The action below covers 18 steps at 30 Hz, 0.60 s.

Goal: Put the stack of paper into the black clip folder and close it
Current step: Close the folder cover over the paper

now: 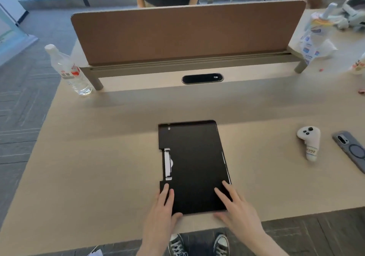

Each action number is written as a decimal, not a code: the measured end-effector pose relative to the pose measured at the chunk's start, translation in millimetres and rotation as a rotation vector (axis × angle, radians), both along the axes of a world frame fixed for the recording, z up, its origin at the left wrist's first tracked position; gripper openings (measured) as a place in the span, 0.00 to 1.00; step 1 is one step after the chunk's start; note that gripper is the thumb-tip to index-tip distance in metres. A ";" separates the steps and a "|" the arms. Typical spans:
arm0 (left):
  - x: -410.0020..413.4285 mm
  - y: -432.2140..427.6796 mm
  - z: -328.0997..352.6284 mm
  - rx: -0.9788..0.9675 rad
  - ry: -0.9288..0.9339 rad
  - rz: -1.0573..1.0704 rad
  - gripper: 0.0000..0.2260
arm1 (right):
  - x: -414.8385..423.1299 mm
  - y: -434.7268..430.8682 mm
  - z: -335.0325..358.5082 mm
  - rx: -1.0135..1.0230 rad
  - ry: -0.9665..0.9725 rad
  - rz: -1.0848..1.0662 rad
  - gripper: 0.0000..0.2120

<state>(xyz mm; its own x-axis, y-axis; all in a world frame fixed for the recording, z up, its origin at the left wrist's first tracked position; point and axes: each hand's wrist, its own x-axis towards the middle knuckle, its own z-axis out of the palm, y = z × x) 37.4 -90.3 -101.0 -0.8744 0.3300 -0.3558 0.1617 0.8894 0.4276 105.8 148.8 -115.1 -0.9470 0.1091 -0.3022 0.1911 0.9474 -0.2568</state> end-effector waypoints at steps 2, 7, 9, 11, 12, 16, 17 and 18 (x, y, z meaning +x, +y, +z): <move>-11.1 33.8 1.4 -0.002 -0.008 -0.027 0.34 | -10.1 29.7 2.0 0.018 0.011 -0.029 0.30; -59.9 99.3 -6.1 -0.026 -0.002 -0.037 0.33 | -54.9 88.2 5.2 0.021 0.033 -0.085 0.28; -79.7 120.3 -5.0 -0.030 0.009 -0.037 0.33 | -74.3 105.5 7.2 0.019 0.014 -0.102 0.28; -94.3 139.1 -3.5 -0.045 0.022 -0.036 0.33 | -91.3 121.5 8.8 0.015 -0.006 -0.108 0.28; -99.5 147.0 -3.6 -0.054 0.033 -0.041 0.33 | -98.0 128.9 8.6 0.008 -0.011 -0.110 0.28; -108.8 164.0 -4.5 -0.077 0.053 -0.052 0.33 | -110.2 143.8 8.3 -0.026 -0.039 -0.143 0.28; -108.7 164.8 -5.1 -0.075 0.052 -0.048 0.33 | -111.2 143.9 8.3 -0.047 -0.043 -0.156 0.28; -107.6 164.6 -6.2 -0.074 0.052 -0.042 0.33 | -112.0 143.6 7.8 -0.062 -0.040 -0.162 0.29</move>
<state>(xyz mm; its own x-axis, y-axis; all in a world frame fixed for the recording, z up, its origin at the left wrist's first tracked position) -70.2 74.3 -107.2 -0.8784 0.3411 -0.3346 0.2196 0.9101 0.3513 -6.2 292.5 -107.3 -0.9056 0.2390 -0.3503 0.3511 0.8859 -0.3032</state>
